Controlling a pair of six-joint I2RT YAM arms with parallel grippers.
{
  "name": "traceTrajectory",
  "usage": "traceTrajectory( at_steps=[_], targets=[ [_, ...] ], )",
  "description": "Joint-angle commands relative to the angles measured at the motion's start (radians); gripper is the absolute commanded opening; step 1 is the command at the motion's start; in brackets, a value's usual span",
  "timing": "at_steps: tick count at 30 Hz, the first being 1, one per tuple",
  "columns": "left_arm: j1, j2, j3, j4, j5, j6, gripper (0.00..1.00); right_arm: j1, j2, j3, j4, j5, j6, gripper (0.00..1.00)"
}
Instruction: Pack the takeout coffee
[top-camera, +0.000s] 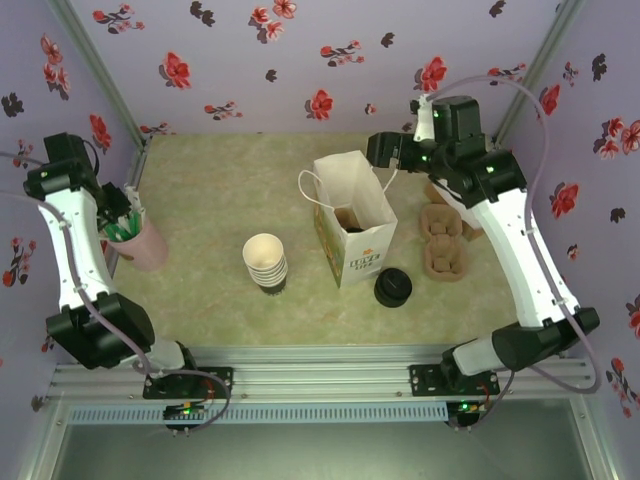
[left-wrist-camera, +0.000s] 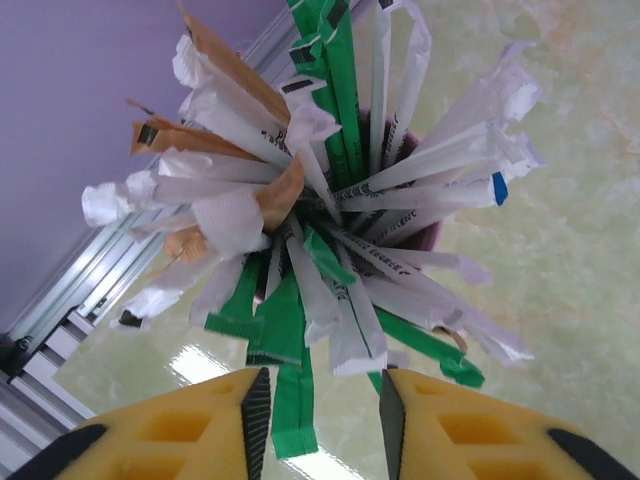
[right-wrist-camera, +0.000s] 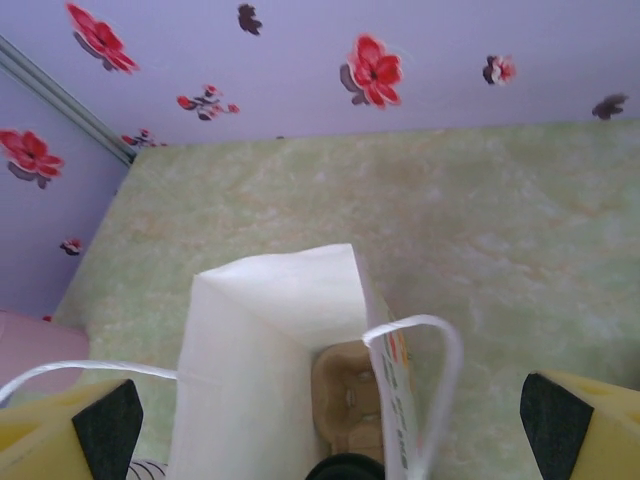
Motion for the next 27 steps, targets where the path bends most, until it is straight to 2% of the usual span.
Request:
traceTrajectory(
  at_steps=[1, 7, 13, 19, 27],
  targets=[
    [-0.017, 0.026, 0.052, -0.069, -0.042, 0.026, 0.34, -0.011, 0.004, -0.047, 0.048, -0.031, -0.003, 0.98],
    [-0.102, 0.040, 0.078, -0.091, -0.054, 0.009, 0.35, -0.019, 0.020, -0.046, 0.044, -0.061, 0.002, 0.98],
    [-0.198, 0.039, 0.132, -0.133, -0.143, -0.009, 0.37, -0.020, 0.027, -0.042, 0.043, -0.081, 0.004, 0.97],
    [-0.208, 0.045, 0.100, -0.138, -0.188, -0.001, 0.37, -0.020, 0.044, -0.041, 0.044, -0.092, 0.008, 0.97],
    [-0.191, 0.078, 0.044, -0.106, -0.187, -0.005, 0.33, -0.020, 0.062, -0.037, 0.038, -0.096, 0.005, 0.97]
  ],
)
